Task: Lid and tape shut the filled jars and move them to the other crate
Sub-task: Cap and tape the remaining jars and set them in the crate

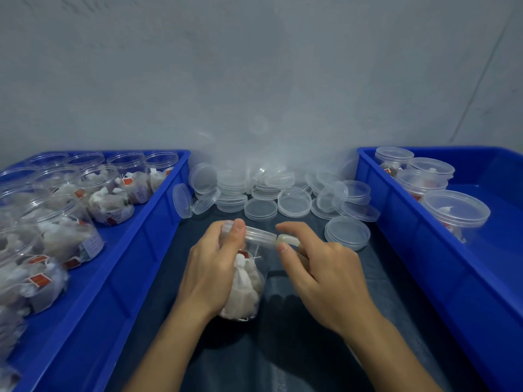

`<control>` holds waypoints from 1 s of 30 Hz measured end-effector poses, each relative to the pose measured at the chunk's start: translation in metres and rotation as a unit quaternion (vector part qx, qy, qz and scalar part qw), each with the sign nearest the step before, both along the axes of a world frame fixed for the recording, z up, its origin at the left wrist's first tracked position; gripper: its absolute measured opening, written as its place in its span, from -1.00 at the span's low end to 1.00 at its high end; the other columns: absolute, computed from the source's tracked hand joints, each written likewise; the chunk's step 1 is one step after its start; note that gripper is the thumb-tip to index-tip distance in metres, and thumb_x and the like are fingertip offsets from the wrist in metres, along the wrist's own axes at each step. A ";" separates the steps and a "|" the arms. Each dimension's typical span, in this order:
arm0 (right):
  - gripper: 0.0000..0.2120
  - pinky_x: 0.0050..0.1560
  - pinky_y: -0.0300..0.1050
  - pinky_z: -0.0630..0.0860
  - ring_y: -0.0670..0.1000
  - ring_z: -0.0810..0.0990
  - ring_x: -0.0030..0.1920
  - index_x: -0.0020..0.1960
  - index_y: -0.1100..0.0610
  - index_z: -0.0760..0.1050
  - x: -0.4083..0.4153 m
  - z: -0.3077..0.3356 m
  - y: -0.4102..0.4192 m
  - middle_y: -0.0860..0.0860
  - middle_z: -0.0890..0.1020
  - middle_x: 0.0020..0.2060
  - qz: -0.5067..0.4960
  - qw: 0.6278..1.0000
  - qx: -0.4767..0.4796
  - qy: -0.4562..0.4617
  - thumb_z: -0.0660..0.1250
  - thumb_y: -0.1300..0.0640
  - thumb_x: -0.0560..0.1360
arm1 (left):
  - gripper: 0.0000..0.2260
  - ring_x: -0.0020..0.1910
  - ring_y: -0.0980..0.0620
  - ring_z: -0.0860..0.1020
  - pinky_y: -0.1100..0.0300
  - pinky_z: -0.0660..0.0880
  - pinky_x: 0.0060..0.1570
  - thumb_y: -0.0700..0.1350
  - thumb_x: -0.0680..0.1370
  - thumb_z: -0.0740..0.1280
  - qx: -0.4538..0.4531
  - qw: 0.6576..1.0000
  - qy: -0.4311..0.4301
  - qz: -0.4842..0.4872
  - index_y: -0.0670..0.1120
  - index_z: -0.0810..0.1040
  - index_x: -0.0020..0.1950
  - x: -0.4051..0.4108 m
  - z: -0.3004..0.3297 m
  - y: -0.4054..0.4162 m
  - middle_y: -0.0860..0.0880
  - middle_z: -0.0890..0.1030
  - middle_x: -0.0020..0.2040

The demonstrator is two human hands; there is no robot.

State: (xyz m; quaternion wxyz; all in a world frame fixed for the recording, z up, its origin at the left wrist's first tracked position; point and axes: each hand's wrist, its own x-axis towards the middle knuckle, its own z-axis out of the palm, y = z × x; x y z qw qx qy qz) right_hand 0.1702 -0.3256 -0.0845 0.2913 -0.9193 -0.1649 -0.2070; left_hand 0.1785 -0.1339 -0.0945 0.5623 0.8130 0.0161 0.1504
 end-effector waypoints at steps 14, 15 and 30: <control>-0.67 -0.24 0.05 0.56 0.07 0.62 -0.30 0.25 -0.28 0.46 0.003 -0.007 0.001 -0.13 0.58 -0.43 -0.048 0.998 -0.018 -0.032 0.05 -0.28 0.59 | -0.56 0.06 -0.12 0.72 -0.27 0.54 0.29 0.33 0.58 0.11 -0.125 0.990 0.050 -0.048 0.18 0.73 -0.03 0.007 -0.003 -0.001 -0.09 0.77 -0.02; -0.67 -0.23 0.05 0.56 0.07 0.63 -0.29 0.25 -0.27 0.47 0.002 -0.007 0.002 -0.12 0.61 -0.41 -0.050 0.998 -0.013 -0.033 0.07 -0.28 0.58 | -0.57 0.07 -0.12 0.72 -0.27 0.54 0.29 0.33 0.58 0.10 -0.126 0.989 0.055 -0.051 0.20 0.73 -0.03 0.007 -0.002 -0.001 -0.09 0.77 0.00; -0.70 -0.33 0.04 0.53 0.10 0.63 -0.35 0.13 -0.12 0.58 -0.007 -0.008 0.013 -0.08 0.63 -0.41 -0.038 0.996 0.006 -0.080 0.15 -0.21 0.60 | -0.52 -0.01 0.16 0.58 0.01 0.50 0.03 0.52 0.52 0.08 0.166 0.985 -0.017 0.046 0.17 0.46 0.07 -0.014 0.012 -0.016 0.18 0.60 -0.02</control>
